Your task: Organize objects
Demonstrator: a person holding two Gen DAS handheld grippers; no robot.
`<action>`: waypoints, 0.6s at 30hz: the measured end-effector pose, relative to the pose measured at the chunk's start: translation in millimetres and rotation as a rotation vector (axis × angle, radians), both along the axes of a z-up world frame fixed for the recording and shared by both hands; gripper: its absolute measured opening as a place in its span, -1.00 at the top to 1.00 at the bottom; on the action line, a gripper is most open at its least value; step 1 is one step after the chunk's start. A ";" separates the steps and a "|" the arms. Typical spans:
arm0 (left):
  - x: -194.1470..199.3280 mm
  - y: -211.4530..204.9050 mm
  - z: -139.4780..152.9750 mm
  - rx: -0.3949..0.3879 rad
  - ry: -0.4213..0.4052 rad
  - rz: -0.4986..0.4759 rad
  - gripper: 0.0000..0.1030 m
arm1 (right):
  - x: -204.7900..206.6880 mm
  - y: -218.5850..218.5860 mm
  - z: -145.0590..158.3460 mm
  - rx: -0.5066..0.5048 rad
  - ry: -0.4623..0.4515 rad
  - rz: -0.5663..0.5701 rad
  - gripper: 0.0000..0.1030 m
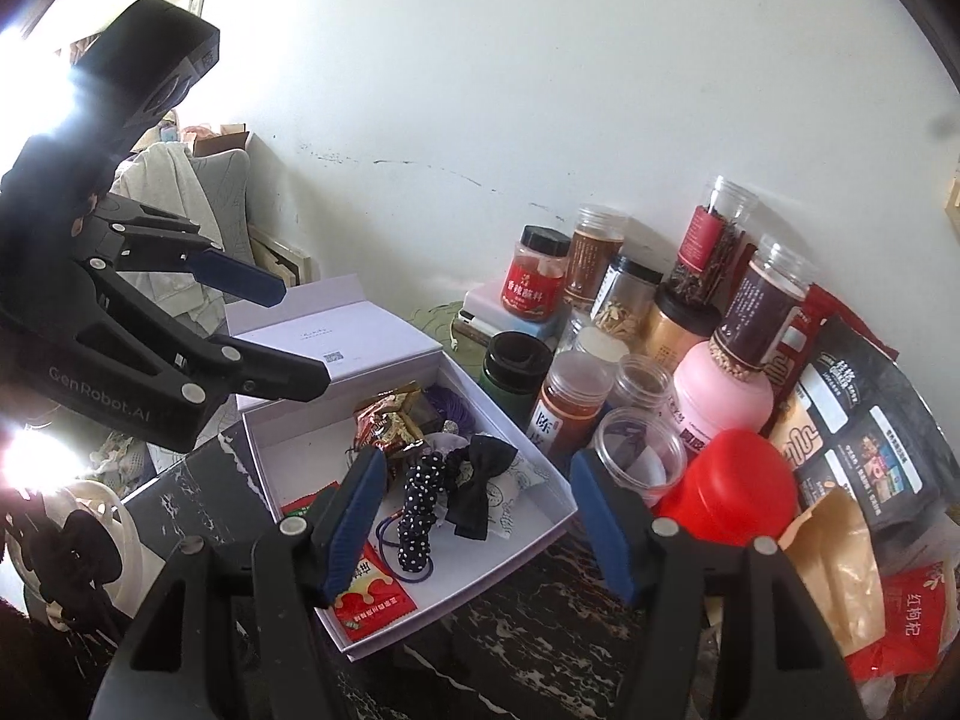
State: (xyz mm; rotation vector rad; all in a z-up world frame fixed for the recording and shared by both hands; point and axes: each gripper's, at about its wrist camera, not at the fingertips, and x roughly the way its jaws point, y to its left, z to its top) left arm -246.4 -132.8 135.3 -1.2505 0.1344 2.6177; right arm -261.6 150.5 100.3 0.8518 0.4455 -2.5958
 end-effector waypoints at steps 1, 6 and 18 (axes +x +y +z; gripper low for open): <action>5.5 3.8 5.5 -0.009 0.014 0.002 -0.36 | 3.2 2.3 2.2 -0.002 0.004 -0.006 -0.28; 29.0 18.3 22.6 -0.038 0.063 0.012 -0.36 | 23.2 15.6 12.3 -0.008 0.022 -0.036 -0.32; 94.7 52.9 36.0 -0.071 0.138 0.024 -0.50 | 74.2 38.9 20.7 -0.013 0.061 -0.077 -0.50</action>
